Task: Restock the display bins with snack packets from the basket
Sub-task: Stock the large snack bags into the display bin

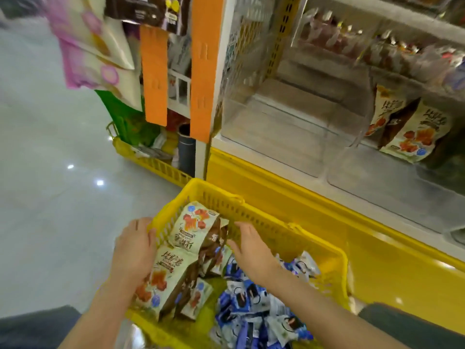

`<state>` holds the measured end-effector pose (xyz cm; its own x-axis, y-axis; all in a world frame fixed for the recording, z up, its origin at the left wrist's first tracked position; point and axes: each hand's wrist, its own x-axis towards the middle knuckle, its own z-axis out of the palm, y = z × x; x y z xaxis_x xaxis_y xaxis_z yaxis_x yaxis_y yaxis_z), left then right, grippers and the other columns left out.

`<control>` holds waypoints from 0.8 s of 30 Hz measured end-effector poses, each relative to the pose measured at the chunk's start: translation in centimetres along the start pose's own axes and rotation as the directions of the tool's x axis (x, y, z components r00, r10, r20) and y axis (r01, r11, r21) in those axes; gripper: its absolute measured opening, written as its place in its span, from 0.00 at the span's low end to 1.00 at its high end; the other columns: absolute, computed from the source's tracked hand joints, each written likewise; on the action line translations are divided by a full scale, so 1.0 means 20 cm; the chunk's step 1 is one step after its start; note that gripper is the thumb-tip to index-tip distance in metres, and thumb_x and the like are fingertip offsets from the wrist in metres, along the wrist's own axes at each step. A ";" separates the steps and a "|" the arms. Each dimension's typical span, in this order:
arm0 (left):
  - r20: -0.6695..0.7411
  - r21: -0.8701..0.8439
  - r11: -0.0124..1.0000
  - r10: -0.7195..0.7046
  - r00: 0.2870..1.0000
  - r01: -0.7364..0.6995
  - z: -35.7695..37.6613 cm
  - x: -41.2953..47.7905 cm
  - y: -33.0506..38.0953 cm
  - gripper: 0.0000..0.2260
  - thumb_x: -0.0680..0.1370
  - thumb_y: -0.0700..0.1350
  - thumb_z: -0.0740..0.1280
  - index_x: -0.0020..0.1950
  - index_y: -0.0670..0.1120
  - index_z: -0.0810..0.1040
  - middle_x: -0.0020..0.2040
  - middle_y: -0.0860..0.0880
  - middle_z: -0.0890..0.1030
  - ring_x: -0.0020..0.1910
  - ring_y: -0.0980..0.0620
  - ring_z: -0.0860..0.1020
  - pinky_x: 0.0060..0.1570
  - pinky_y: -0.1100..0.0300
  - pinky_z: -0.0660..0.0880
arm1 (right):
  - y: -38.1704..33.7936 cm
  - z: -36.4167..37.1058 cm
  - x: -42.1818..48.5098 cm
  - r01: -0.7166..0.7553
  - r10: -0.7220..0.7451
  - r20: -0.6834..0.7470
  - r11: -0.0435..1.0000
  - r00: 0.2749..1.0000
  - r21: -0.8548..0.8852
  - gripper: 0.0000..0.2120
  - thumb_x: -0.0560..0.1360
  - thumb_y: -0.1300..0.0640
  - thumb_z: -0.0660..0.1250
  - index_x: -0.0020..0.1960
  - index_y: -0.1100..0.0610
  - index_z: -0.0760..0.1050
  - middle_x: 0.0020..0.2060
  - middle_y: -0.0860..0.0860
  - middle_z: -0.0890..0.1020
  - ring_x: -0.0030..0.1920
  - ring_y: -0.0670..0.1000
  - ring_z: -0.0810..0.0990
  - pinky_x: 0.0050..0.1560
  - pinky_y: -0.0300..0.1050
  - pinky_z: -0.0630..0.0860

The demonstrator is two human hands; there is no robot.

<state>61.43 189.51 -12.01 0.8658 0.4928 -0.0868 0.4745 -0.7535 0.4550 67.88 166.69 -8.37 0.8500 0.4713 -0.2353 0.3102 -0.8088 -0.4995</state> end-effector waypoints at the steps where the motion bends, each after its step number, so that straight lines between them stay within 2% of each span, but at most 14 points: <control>1: 0.057 -0.014 0.999 -0.044 0.997 0.045 0.02 0.00 -0.06 0.12 0.81 0.45 0.56 0.59 0.41 0.72 0.53 0.38 0.77 0.54 0.37 0.75 0.48 0.48 0.68 | -0.02 0.06 0.05 -0.053 0.051 0.031 0.996 0.998 0.068 0.26 0.81 0.50 0.56 0.74 0.58 0.54 0.71 0.53 0.63 0.69 0.51 0.66 0.66 0.39 0.62; 3: 0.156 -0.039 0.996 -0.070 0.985 0.077 0.07 -0.01 -0.15 0.12 0.81 0.51 0.52 0.55 0.45 0.68 0.48 0.40 0.78 0.50 0.39 0.77 0.41 0.53 0.66 | -0.06 0.14 0.14 -0.174 0.160 0.078 0.961 0.984 0.216 0.29 0.80 0.51 0.59 0.74 0.61 0.53 0.72 0.55 0.62 0.72 0.52 0.62 0.69 0.42 0.59; 4: 0.170 -0.054 0.996 -0.063 0.983 0.073 0.08 -0.01 -0.17 0.12 0.81 0.52 0.50 0.53 0.46 0.67 0.45 0.41 0.79 0.47 0.39 0.77 0.39 0.54 0.66 | -0.08 0.18 0.19 -0.240 0.218 0.103 0.921 0.970 0.308 0.28 0.79 0.52 0.61 0.74 0.62 0.55 0.71 0.55 0.63 0.71 0.53 0.63 0.68 0.41 0.61; 7: 0.132 -0.105 0.994 -0.026 0.991 0.040 0.10 -0.01 -0.19 0.11 0.81 0.54 0.48 0.48 0.48 0.63 0.38 0.45 0.75 0.42 0.41 0.77 0.37 0.55 0.66 | -0.12 0.27 0.30 -0.401 0.376 0.168 0.717 0.911 0.571 0.22 0.77 0.52 0.65 0.66 0.62 0.65 0.63 0.56 0.74 0.58 0.51 0.74 0.57 0.40 0.70; 10: 0.114 -0.108 0.994 -0.017 0.993 0.030 0.10 -0.01 -0.20 0.12 0.81 0.55 0.47 0.48 0.49 0.62 0.36 0.49 0.72 0.38 0.45 0.74 0.37 0.55 0.66 | -0.13 0.36 0.36 -0.491 0.447 0.244 0.602 0.861 0.630 0.24 0.75 0.48 0.67 0.63 0.63 0.70 0.58 0.56 0.79 0.56 0.53 0.78 0.59 0.47 0.75; 13: 0.104 -0.110 0.994 -0.006 0.995 0.018 0.11 -0.02 -0.20 0.12 0.81 0.55 0.47 0.48 0.49 0.62 0.35 0.50 0.71 0.36 0.47 0.72 0.37 0.55 0.66 | -0.14 0.41 0.38 -0.492 0.475 0.233 0.548 0.849 0.677 0.24 0.72 0.47 0.70 0.60 0.62 0.72 0.55 0.55 0.80 0.56 0.54 0.79 0.59 0.49 0.76; 16: 0.128 -0.116 0.993 -0.016 0.992 0.031 0.10 -0.02 -0.20 0.13 0.81 0.55 0.46 0.50 0.49 0.64 0.34 0.51 0.72 0.35 0.49 0.73 0.36 0.55 0.67 | -0.16 0.40 0.40 -0.470 0.536 0.138 0.553 0.833 0.688 0.17 0.72 0.48 0.71 0.50 0.59 0.71 0.50 0.56 0.80 0.51 0.54 0.79 0.55 0.51 0.77; 18: 0.162 -0.140 0.989 -0.031 0.986 0.054 0.09 -0.02 -0.20 0.14 0.81 0.55 0.46 0.52 0.49 0.65 0.36 0.51 0.74 0.37 0.50 0.74 0.37 0.55 0.68 | -0.17 0.38 0.40 -0.427 0.547 0.047 0.595 0.836 0.681 0.19 0.71 0.48 0.71 0.54 0.60 0.71 0.51 0.55 0.80 0.51 0.53 0.79 0.54 0.49 0.77; 20: 0.156 -0.213 0.974 -0.050 0.986 0.083 0.08 -0.03 -0.19 0.14 0.81 0.54 0.48 0.57 0.48 0.68 0.43 0.50 0.76 0.42 0.51 0.74 0.42 0.56 0.69 | -0.19 0.31 0.40 -0.377 0.543 -0.048 0.641 0.838 0.668 0.25 0.71 0.47 0.71 0.60 0.62 0.69 0.50 0.52 0.78 0.51 0.52 0.78 0.53 0.46 0.76; 22: 0.016 -0.341 0.940 -0.030 0.999 0.034 0.06 -0.06 -0.18 0.14 0.82 0.51 0.51 0.61 0.48 0.71 0.51 0.53 0.74 0.49 0.55 0.72 0.48 0.59 0.68 | -0.20 0.21 0.38 -0.314 0.503 -0.069 0.635 0.861 0.706 0.26 0.72 0.48 0.71 0.61 0.62 0.70 0.53 0.53 0.80 0.52 0.52 0.79 0.55 0.48 0.77; 23: -0.077 -0.392 0.920 -0.012 0.997 -0.019 0.04 -0.08 -0.15 0.14 0.82 0.49 0.53 0.62 0.48 0.72 0.53 0.54 0.73 0.51 0.57 0.71 0.50 0.61 0.67 | -0.22 0.16 0.36 -0.276 0.470 -0.052 0.601 0.881 0.750 0.23 0.72 0.49 0.71 0.60 0.60 0.71 0.54 0.54 0.81 0.52 0.53 0.81 0.53 0.49 0.79; 24: -0.147 -0.433 0.899 0.001 0.989 -0.065 0.01 -0.10 -0.12 0.13 0.81 0.47 0.54 0.62 0.48 0.73 0.53 0.55 0.72 0.52 0.57 0.71 0.52 0.63 0.66 | -0.23 0.11 0.34 -0.242 0.431 -0.035 0.569 0.901 0.786 0.17 0.72 0.50 0.71 0.57 0.56 0.72 0.53 0.54 0.81 0.49 0.51 0.82 0.47 0.46 0.81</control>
<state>58.62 190.29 -13.18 0.8334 0.5508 0.0446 0.3018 -0.5212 0.7983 71.24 174.40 -9.43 0.9148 0.0637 -0.3989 -0.3640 -0.2983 -0.8823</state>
